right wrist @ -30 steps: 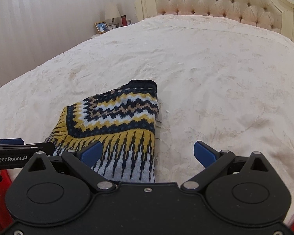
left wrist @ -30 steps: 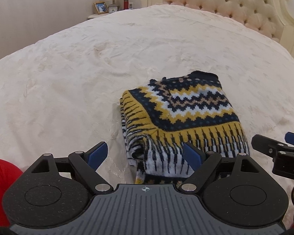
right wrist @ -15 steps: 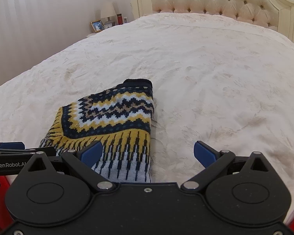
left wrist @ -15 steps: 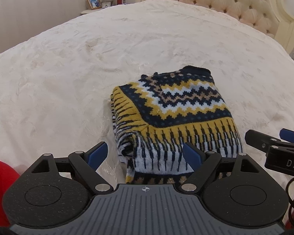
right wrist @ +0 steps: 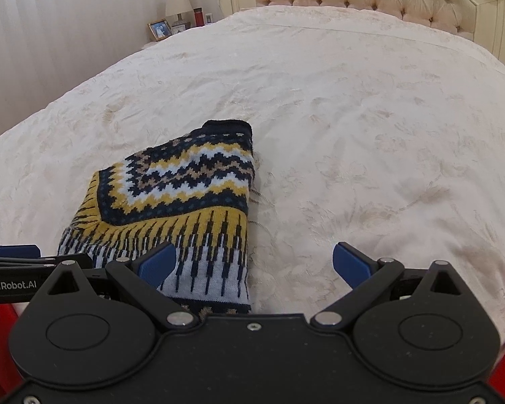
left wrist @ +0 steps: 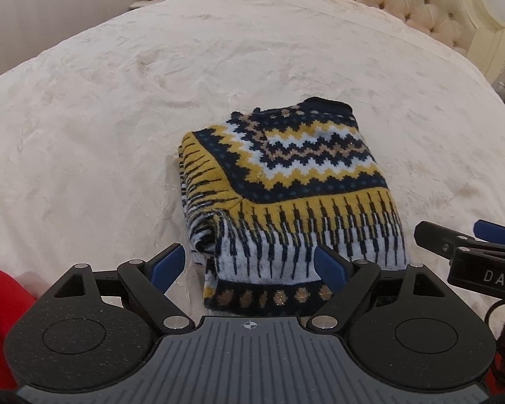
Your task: Fold small clothes
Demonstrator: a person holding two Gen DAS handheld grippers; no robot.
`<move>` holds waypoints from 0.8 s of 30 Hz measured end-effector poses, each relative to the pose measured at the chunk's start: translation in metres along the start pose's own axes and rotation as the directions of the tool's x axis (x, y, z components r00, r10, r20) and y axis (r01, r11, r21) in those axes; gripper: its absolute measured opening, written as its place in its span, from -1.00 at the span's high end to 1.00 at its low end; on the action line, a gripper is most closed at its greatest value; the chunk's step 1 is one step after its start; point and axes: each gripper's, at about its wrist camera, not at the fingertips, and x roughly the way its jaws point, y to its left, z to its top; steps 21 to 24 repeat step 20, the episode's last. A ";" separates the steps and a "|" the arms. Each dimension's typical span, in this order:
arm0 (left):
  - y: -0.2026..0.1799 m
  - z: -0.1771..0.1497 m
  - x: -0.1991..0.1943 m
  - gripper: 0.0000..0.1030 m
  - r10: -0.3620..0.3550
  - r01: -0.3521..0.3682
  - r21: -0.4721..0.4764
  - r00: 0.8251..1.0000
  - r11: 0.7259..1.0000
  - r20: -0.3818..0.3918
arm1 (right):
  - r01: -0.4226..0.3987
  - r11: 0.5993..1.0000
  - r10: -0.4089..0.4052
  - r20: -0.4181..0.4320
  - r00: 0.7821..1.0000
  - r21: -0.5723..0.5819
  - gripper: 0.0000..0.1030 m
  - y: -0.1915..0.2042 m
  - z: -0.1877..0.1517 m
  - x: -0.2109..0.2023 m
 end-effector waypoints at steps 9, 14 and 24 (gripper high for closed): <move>-0.001 0.000 0.000 -0.62 -0.003 0.003 -0.002 1.000 1.000 -0.004 | -0.003 1.000 0.003 0.001 1.000 0.000 -0.94 0.000 0.001 -0.001; -0.001 0.000 0.001 -0.62 -0.005 0.005 0.000 1.000 1.000 -0.005 | -0.006 1.000 0.006 -0.001 1.000 0.000 -0.94 0.001 0.001 0.000; -0.002 -0.001 0.003 -0.62 -0.007 0.007 0.005 1.000 1.000 -0.010 | -0.011 1.000 0.011 -0.009 1.000 0.004 -0.94 0.002 0.000 0.002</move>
